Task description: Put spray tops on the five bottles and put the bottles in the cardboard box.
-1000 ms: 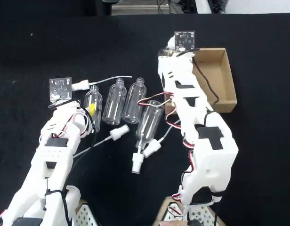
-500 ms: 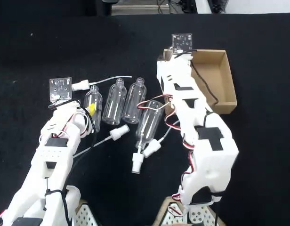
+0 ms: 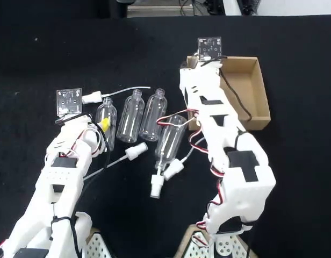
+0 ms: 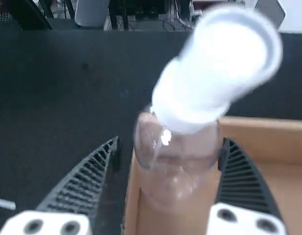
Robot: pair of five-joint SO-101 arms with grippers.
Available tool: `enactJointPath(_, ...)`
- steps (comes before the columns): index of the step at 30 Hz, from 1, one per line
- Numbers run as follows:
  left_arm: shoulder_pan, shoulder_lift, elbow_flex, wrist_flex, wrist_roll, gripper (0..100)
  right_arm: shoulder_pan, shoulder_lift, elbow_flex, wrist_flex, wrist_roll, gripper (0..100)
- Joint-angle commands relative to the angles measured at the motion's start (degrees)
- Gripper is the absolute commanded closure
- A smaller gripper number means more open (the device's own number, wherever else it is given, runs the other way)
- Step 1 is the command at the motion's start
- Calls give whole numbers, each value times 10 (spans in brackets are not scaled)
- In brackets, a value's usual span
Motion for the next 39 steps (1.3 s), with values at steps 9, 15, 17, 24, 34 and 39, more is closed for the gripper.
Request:
enactJointPath(9, -2, -3, -5, -12, 0, 798, 18, -145, -2, 197, 3, 726)
enactJointPath(15, -2, -3, -5, -12, 0, 798, 21, -146, -25, 253, 3, 891)
enactJointPath(17, -2, -3, -5, -12, 0, 798, 29, -136, -45, 279, 2, 995)
enactJointPath(24, -2, -3, -5, -12, 0, 798, 41, -62, -152, 396, 2, 988)
enactJointPath(34, -2, -3, -5, -12, 0, 798, 40, 28, -232, 421, 3, 988)
enactJointPath(39, -2, -3, -5, -12, 0, 798, 40, 34, -227, 388, 3, 988)
